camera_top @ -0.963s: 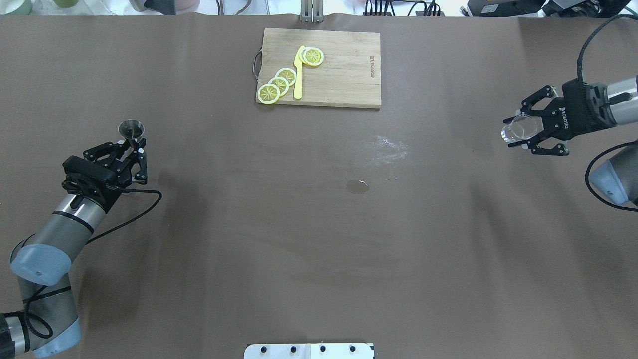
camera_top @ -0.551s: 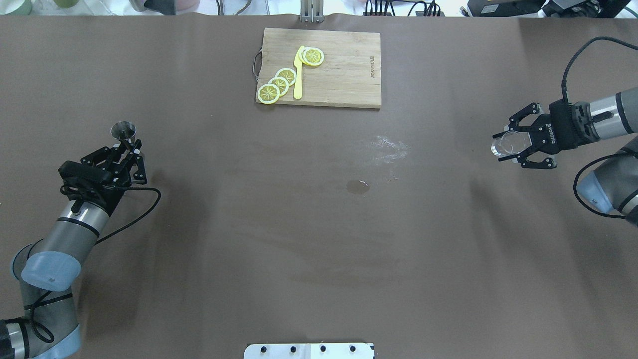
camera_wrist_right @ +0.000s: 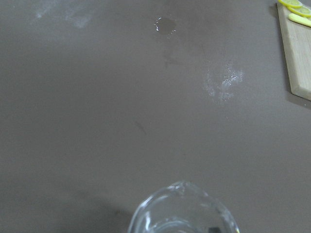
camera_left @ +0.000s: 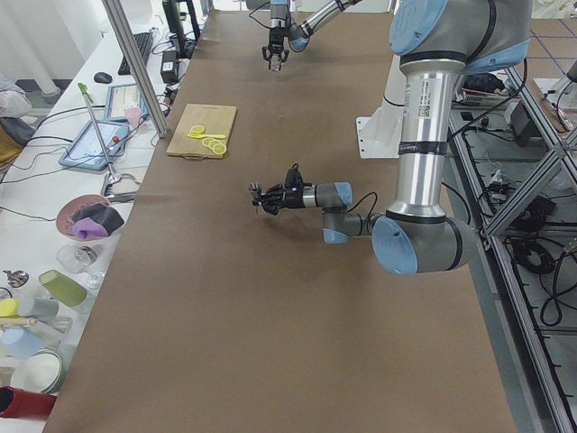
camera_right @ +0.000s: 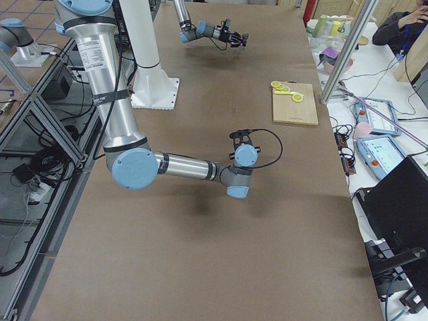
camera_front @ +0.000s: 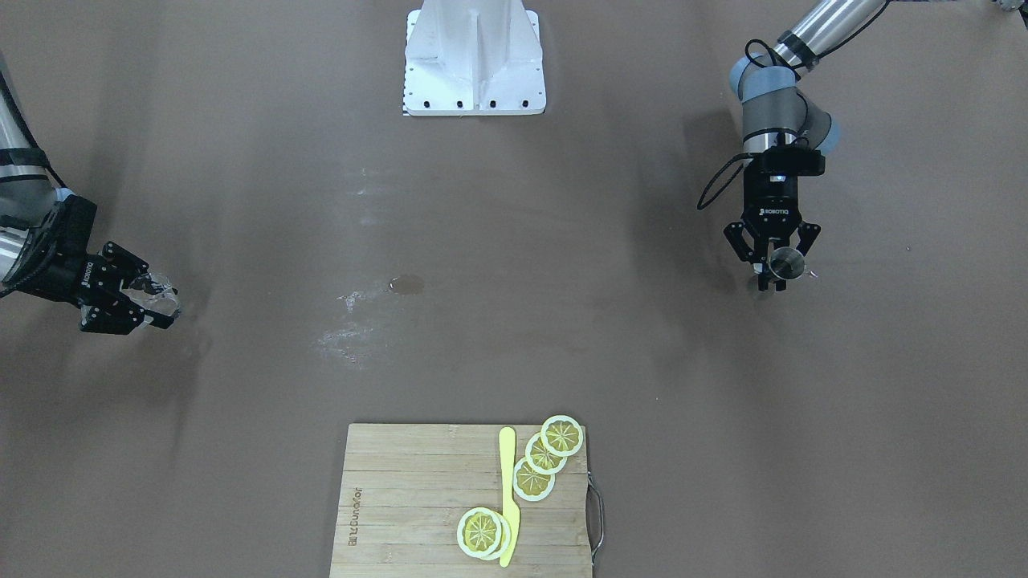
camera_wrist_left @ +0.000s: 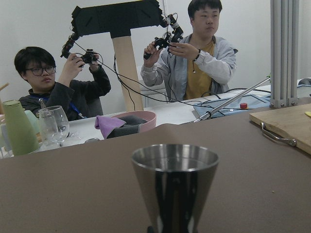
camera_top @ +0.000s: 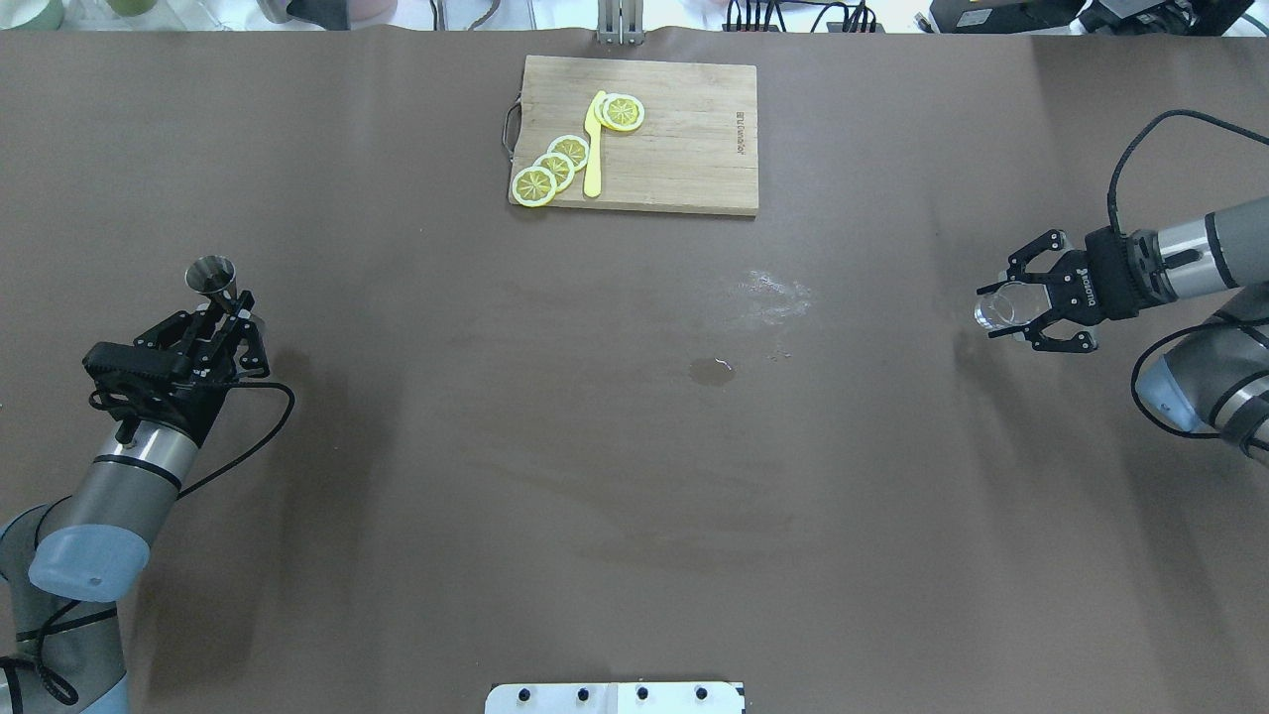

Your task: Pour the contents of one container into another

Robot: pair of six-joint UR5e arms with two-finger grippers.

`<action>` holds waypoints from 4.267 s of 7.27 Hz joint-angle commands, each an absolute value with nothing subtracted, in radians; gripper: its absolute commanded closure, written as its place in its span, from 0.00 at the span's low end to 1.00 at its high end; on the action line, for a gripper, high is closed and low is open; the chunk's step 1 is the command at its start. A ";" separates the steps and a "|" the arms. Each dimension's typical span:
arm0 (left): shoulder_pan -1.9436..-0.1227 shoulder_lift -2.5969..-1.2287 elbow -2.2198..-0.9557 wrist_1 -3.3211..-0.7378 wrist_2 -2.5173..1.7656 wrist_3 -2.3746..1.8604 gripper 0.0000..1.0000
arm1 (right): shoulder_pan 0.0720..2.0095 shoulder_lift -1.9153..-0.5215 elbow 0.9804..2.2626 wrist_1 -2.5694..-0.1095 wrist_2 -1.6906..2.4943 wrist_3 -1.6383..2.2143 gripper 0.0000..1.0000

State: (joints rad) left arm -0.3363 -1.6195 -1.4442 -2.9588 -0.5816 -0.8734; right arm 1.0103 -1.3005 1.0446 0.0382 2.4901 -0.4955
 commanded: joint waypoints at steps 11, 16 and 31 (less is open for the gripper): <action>-0.226 -1.592 -1.531 -2.507 -0.370 -1.437 1.00 | 0.919 -1.220 0.999 0.023 2.644 -0.242 1.00; -0.184 -1.600 -1.522 -2.479 -0.347 -1.439 0.82 | 0.876 -1.233 1.071 0.002 2.642 -0.244 1.00; 0.316 -0.947 -1.596 -3.226 -0.067 -1.354 0.01 | 0.874 -1.278 1.101 0.002 2.612 -0.242 0.00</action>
State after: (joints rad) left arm 0.3120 -0.9878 -1.6570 -3.0395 -0.0451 -1.4085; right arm 0.8562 -1.2778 1.1002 0.0015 2.6107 -0.2436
